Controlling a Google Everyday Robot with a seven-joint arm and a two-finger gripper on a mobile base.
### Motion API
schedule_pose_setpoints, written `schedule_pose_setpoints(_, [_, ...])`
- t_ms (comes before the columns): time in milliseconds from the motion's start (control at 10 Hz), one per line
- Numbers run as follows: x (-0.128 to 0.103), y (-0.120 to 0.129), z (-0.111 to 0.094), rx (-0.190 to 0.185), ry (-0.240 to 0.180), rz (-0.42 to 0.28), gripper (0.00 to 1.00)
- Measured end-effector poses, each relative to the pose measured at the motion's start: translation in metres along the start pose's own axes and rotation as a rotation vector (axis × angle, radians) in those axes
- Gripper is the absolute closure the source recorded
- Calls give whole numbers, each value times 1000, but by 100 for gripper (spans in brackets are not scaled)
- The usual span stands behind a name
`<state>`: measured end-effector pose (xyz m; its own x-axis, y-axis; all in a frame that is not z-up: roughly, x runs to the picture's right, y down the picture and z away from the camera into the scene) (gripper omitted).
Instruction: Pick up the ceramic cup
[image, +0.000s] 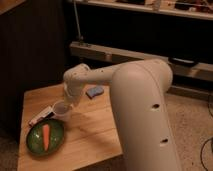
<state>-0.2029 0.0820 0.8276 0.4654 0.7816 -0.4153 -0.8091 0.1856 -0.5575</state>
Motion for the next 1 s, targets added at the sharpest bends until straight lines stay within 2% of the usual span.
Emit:
schedule_pose_setpoints(200, [1, 4, -18, -117, -24, -7, 95])
schedule_pose_setpoints(300, [2, 7, -32, -145, -48, -19, 100])
schedule_pose_setpoints(400, [2, 16, -50, -164, -76, -47, 100])
schedule_pose_setpoints(500, [4, 24, -67, -177, -99, -73, 100])
schedule_pose_setpoints(600, [7, 33, -100, -190, -142, -111, 100])
schedule_pose_setpoints(700, [10, 38, -120, -187, -164, -132, 100])
schedule_pose_setpoints(900, [15, 50, -156, -167, -181, -174, 100])
schedule_pose_setpoints(1000, [16, 52, -163, -169, -181, -185, 100])
